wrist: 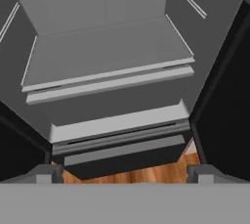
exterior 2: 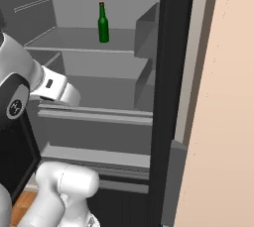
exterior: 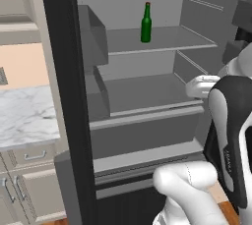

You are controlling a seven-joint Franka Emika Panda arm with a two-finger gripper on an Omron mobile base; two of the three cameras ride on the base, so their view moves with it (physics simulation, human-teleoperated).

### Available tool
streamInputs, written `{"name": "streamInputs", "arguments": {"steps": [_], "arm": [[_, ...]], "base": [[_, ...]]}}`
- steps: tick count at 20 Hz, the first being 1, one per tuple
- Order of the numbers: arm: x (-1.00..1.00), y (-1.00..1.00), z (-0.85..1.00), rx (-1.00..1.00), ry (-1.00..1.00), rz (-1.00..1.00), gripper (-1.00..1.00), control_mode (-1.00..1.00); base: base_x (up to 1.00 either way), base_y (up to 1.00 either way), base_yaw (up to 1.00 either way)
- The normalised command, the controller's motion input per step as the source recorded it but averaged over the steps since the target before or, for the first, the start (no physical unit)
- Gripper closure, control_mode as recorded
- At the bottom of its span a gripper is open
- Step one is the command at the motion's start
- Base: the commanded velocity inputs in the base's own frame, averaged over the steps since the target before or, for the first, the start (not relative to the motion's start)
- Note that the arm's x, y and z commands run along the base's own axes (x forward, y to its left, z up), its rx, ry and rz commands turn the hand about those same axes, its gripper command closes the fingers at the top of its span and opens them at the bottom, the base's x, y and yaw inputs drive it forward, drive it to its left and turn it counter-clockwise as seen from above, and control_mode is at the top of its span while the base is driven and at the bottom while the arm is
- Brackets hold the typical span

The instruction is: Place the beer and liquor on the top shelf of the fridge to keep them out of children's reach, and place the lime on lower shelves for easy access.

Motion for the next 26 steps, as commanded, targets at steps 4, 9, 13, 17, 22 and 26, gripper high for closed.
{"name": "streamInputs", "arguments": {"steps": [4,9,13,17,22,26], "arm": [[0.00,0.00,0.00,0.00,0.00,0.00,-1.00,1.00],[0.00,0.00,0.00,0.00,0.00,0.00,-1.00,1.00],[0.00,0.00,0.00,0.00,0.00,0.00,-1.00,1.00],[0.00,0.00,0.00,0.00,0.00,0.00,-1.00,1.00],[0.00,0.00,0.00,0.00,0.00,0.00,-1.00,1.00],[0.00,0.00,0.00,0.00,0.00,0.00,-1.00,1.00]], "base": [[-1.00,0.00,0.04],[-0.87,0.44,0.14],[-0.36,0.98,0.22],[-0.06,1.00,0.21],[0.10,1.00,0.12],[0.42,0.92,0.04]]}}
